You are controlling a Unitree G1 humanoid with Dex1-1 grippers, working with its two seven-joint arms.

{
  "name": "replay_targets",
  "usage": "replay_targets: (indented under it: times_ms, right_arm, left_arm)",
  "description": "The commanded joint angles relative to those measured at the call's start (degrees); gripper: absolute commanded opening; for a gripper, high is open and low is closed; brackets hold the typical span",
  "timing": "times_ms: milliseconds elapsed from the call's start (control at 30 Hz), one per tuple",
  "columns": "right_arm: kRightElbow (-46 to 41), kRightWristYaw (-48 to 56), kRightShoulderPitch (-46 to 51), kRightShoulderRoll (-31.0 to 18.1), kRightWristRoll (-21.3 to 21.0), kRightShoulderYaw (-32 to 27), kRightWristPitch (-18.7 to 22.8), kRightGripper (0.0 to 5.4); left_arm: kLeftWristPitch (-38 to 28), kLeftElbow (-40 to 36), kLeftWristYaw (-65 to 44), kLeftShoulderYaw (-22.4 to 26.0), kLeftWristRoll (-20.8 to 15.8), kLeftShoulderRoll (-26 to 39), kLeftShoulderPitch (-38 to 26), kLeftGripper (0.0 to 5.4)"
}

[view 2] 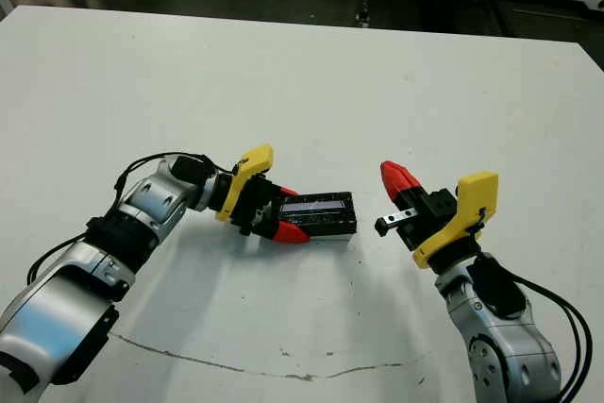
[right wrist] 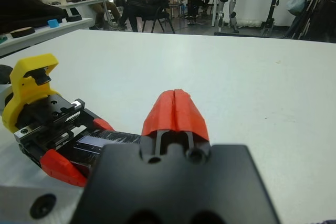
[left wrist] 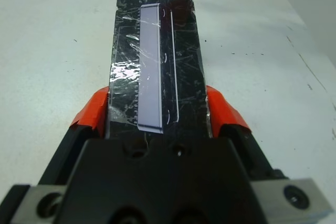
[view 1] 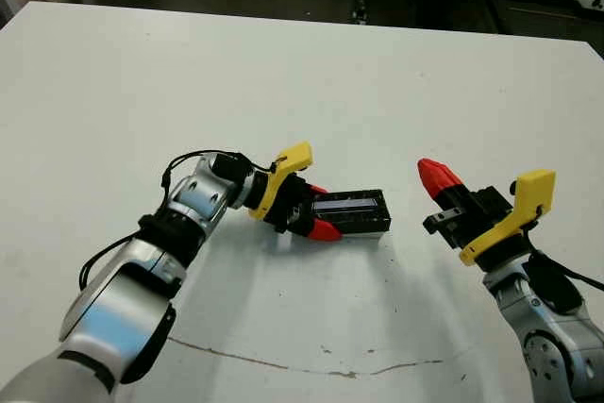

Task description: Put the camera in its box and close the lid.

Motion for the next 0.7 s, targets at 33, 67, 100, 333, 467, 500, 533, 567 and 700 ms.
replay_targets:
  times_ms: [33,67,100,333,467,500,533,567,700]
  right_arm:
    - [0.1,0.2,0.6,-0.6,-0.1,-0.5,0.0,0.00]
    - [0.2,0.3,0.6,-0.6,-0.1,-0.5,-0.1,0.00]
    - [0.2,0.3,0.6,-0.6,-0.2,-0.4,-0.2,0.00]
    - [0.4,0.6,0.7,-0.5,-0.6,-0.3,-0.6,0.00]
    - [0.3,0.7,0.8,-0.3,-0.1,-0.4,-0.2,0.00]
    - [0.2,0.7,0.8,-0.4,-0.1,-0.4,-0.2,0.00]
    - [0.1,0.6,0.8,-0.4,-0.2,-0.3,-0.2,0.00]
    - [0.0,0.5,0.8,-0.4,-0.3,-0.3,-0.2,0.00]
    - [0.1,0.7,0.8,-0.4,0.3,-0.4,0.2,0.00]
  left_arm:
    - [3.0,3.5,-2.3,-5.0,2.6,-6.2,2.2,3.19]
    - [2.9,4.0,-2.6,-5.0,2.6,-6.3,2.0,3.19]
    - [2.7,4.1,-2.4,-5.0,2.7,-6.3,2.0,3.19]
    - [-1.7,-3.3,6.1,-6.2,6.9,-4.2,4.8,3.91]
    - [-2.8,-7.0,7.6,-6.6,8.2,-3.2,6.5,4.43]
    - [-2.5,-7.9,7.7,-6.8,8.4,-3.1,6.8,4.60]
    - [-2.4,-8.6,7.7,-6.9,8.5,-2.9,7.1,4.68]
    - [-2.2,-9.2,7.8,-7.1,8.5,-2.7,7.3,4.77]
    - [-1.3,-11.0,8.4,-7.1,8.3,-2.2,8.5,5.29]
